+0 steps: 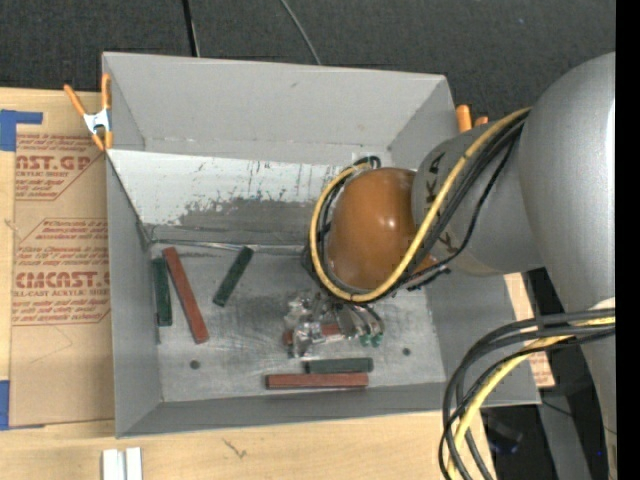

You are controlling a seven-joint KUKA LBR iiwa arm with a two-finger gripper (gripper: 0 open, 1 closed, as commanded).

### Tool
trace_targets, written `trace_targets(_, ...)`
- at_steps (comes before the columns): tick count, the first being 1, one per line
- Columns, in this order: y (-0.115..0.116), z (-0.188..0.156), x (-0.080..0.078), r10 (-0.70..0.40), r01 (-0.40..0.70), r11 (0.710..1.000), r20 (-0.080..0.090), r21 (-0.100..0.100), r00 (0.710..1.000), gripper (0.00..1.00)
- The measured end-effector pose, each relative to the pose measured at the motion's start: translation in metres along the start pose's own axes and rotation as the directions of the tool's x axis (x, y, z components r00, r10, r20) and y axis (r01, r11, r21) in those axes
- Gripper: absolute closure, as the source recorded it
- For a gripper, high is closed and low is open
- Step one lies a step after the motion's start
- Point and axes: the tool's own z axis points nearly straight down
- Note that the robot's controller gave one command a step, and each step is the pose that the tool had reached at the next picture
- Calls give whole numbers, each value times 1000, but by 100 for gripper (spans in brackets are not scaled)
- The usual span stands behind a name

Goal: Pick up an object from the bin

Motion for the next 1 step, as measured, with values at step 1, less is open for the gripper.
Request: trace_targets(1, -4, -139, 2, -15, 15, 1000, 3, 4, 1000, 100)
